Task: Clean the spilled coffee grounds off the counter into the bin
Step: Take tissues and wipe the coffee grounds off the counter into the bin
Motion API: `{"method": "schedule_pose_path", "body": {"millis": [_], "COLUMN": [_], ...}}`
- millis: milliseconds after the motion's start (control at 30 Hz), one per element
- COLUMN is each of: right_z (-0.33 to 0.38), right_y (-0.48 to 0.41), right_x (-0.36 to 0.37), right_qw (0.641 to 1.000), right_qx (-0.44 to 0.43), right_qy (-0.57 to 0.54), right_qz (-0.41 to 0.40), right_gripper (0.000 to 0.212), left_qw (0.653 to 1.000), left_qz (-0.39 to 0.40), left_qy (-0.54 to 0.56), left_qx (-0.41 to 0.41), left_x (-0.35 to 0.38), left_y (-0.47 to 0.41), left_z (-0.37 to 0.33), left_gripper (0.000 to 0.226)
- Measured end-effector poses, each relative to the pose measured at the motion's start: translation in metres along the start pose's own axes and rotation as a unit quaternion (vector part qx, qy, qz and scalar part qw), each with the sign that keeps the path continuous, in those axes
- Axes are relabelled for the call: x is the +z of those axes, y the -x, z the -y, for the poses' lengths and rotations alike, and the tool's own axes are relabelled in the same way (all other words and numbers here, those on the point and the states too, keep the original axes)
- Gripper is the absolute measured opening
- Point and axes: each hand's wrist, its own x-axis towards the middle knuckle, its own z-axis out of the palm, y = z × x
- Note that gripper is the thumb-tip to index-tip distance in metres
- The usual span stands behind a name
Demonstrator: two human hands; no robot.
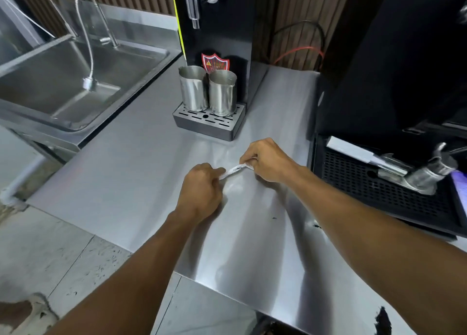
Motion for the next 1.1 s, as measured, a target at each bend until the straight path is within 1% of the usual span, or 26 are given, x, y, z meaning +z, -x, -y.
{"method": "schedule_pose_path", "body": {"millis": [200,300,400,600,733,833,933,1033,1100], "right_z": [-0.006,-0.007,-0.008,-0.019,-0.029,-0.033,-0.038,-0.051,-0.063], "right_y": [-0.016,-0.012,0.003,0.051,0.087,0.117,0.145,0.167,0.184], "right_x": [0.003,0.009,0.012,0.013,0.014,0.006,-0.006,-0.018,-0.026], "right_qw": [1.000,0.998,0.995,0.990,0.988,0.984,0.975,0.970,0.971], "right_qx": [0.008,-0.019,-0.045,-0.074,-0.081,-0.103,-0.135,-0.138,-0.138], "right_qy": [0.028,0.059,0.087,0.122,0.134,0.145,0.175,0.199,0.194], "right_qz": [-0.008,-0.009,-0.008,-0.002,-0.004,-0.007,0.008,0.004,0.002], "right_gripper": [0.027,0.025,0.022,0.024,0.024,0.023,0.025,0.023,0.024], "left_qw": [0.999,0.999,0.999,0.999,0.999,0.998,0.997,0.997,0.997], "left_qz": [0.003,0.004,0.006,-0.002,-0.009,-0.011,-0.003,0.002,0.001], "left_qy": [-0.029,-0.024,-0.035,-0.045,-0.054,-0.062,-0.072,-0.071,-0.070], "left_qx": [0.034,0.026,0.013,0.017,0.002,-0.003,-0.017,-0.024,-0.016], "left_x": [0.008,0.012,0.018,0.029,0.038,0.046,0.055,0.066,0.073], "left_y": [-0.020,-0.013,0.003,0.049,0.081,0.103,0.117,0.125,0.129], "left_z": [0.006,0.000,-0.013,-0.046,-0.076,-0.101,-0.128,-0.155,-0.170], "left_gripper": [0.030,0.022,0.018,0.016,0.012,0.013,0.017,0.016,0.017]}}
